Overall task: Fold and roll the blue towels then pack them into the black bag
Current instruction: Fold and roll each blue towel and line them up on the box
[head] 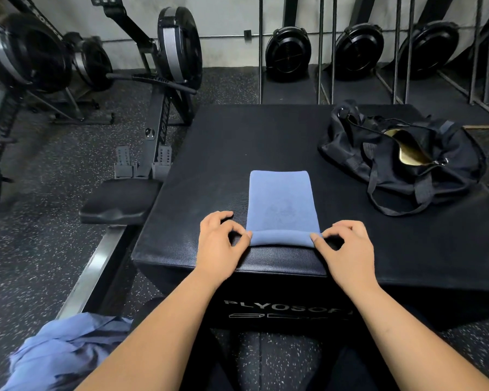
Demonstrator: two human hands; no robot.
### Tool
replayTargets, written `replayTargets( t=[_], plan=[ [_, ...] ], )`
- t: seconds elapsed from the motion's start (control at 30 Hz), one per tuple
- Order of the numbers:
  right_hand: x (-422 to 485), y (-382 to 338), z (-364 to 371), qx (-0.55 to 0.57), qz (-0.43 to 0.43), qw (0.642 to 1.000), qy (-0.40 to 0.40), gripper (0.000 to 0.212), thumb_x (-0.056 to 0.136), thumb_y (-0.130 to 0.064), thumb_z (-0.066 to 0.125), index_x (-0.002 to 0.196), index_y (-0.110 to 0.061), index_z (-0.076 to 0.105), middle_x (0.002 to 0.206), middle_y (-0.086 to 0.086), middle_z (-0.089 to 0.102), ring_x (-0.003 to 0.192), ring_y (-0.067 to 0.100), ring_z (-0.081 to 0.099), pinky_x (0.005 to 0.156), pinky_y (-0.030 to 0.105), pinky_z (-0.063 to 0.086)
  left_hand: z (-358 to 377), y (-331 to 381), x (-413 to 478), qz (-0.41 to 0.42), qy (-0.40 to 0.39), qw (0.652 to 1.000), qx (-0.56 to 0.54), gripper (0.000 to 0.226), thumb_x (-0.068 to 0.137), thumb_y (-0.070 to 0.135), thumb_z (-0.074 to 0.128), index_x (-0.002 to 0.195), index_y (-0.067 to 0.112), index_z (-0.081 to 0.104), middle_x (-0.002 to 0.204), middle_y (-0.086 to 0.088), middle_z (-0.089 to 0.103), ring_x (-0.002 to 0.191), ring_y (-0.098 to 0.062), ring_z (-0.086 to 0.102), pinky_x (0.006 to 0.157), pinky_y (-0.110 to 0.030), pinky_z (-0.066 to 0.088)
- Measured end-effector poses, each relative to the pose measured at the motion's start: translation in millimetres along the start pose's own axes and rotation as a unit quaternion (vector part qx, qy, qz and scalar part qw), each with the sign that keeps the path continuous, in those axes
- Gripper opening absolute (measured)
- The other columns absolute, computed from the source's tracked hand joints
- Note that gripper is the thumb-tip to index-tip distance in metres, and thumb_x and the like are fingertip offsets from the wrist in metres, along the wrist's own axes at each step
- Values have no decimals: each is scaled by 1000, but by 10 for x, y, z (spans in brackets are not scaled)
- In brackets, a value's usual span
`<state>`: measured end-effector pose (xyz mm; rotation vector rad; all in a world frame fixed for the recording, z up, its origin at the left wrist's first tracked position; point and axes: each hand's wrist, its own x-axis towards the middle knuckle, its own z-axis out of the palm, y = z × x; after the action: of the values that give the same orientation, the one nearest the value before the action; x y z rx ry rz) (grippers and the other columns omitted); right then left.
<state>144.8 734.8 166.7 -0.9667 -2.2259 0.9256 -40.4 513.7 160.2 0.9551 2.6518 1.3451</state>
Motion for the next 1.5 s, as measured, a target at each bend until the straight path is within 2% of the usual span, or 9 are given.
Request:
replayTargets(
  t=[0.1, 0.3, 0.5, 0.63, 0.83, 1.0, 1.23, 1.33, 1.5],
  plan=[
    [-3, -58, 4, 37, -7, 999, 13, 16, 84, -26, 87, 91, -32, 75, 116, -12, 50, 106, -5, 55, 87, 6, 39, -11, 36, -4, 12, 12, 1000, -16, 10, 91, 34, 79, 95, 37, 71, 141, 14, 50, 142, -6, 29, 112, -11, 21],
    [-105, -23, 86, -81, -103, 991, 17, 8, 98, -29, 70, 103, -30, 77, 116, -19, 49, 110, 9, 47, 76, 34, 49, -20, -45, -35, 64, -12, 998, 12, 5, 99, 39, 70, 101, 40, 74, 144, 19, 50, 144, -14, 31, 118, -41, 33],
    [-70, 81, 5, -115, -152, 981, -36, 29, 89, -31, 78, 118, -27, 76, 124, -12, 51, 122, 15, 48, 89, 31, 48, -34, -68, -35, 86, -46, 994, 51, 34, 83, 44, 78, 116, 42, 69, 149, 18, 46, 147, -17, 29, 121, -43, 32],
    [106, 187, -128, -156, -218, 961, -64, 33, 88, -40, 79, 119, -28, 78, 122, -10, 54, 121, 18, 49, 95, 38, 52, -17, -100, -10, 69, -40, 996, 40, 29, 89, 42, 76, 117, 43, 71, 149, 17, 47, 149, -15, 26, 122, -41, 29],
    [261, 252, -114, -76, -139, 982, -99, 40, 93, -62, 55, 114, -37, 78, 113, -23, 56, 114, 12, 45, 103, 45, 44, 17, -101, 8, 34, -25, 999, 8, 21, 94, 51, 67, 104, 37, 77, 146, 18, 52, 148, -13, 27, 122, -41, 28],
    [300, 247, -130, -46, -102, 985, -130, 18, 95, -49, 67, 99, -37, 79, 110, -24, 60, 115, 11, 43, 106, 42, 41, -21, -69, 14, 7, -48, 999, -10, 25, 90, 56, 61, 91, 37, 77, 145, 21, 53, 150, -9, 23, 121, -35, 22],
    [299, 66, 45, -63, -29, 996, -50, 19, 91, -52, 72, 95, -35, 79, 104, -12, 58, 110, 17, 47, 97, 40, 45, 46, 30, 63, -18, 11, 999, 25, 5, 91, 36, 76, 90, 35, 71, 133, 12, 58, 138, -14, 35, 117, -39, 33],
    [252, -5, 71, -49, -38, 998, -4, 9, 89, -45, 77, 95, -39, 75, 108, -14, 51, 108, 12, 46, 92, 39, 48, 56, 81, 75, 17, 29, 999, 8, 15, 90, 28, 77, 100, 37, 68, 134, 12, 53, 136, -12, 34, 115, -35, 33],
    [318, -49, 51, -128, -159, 979, 15, 8, 92, -33, 77, 99, -30, 78, 106, -12, 49, 102, 16, 46, 74, 38, 49, 75, 39, 164, 127, 8, 991, 37, 22, 91, 9, 70, 97, 29, 77, 135, 10, 56, 139, -23, 37, 116, -44, 36]
  ],
)
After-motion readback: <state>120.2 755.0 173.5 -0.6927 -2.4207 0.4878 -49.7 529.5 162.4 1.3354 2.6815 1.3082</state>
